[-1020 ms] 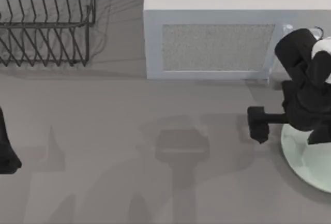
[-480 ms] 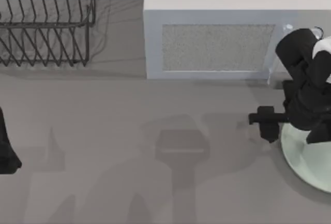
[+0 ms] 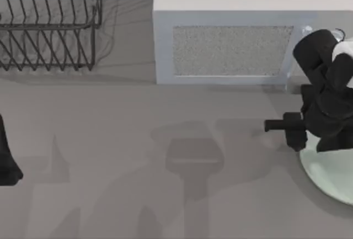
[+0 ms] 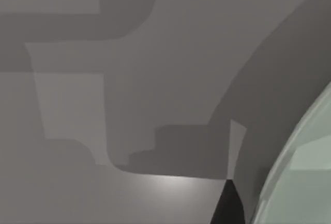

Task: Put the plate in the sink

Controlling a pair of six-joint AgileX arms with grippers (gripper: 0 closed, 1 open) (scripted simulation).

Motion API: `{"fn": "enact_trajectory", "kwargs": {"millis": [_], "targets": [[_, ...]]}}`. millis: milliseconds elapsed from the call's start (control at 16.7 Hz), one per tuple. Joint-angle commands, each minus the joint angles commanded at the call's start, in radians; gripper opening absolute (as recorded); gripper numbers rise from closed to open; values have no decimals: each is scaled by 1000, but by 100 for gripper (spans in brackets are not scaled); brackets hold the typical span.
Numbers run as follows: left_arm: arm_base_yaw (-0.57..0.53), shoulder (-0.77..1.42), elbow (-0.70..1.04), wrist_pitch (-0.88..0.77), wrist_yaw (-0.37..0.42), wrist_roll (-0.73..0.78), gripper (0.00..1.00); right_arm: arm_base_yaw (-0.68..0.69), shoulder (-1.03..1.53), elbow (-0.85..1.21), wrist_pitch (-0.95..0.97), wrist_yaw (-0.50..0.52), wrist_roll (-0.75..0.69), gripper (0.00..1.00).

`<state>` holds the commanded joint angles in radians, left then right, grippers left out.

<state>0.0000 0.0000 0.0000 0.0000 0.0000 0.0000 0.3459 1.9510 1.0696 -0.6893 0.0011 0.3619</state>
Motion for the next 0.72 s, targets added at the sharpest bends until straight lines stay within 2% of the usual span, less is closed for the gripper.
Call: {"fn": "enact_trajectory", "kwargs": {"millis": [480,720], "targets": [[0,0,0,0,0,0,100,-9,-67,27,1,4,0,0],[0,0,0,0,0,0,100,31,-61,99,-104,16,-26,0]]}}
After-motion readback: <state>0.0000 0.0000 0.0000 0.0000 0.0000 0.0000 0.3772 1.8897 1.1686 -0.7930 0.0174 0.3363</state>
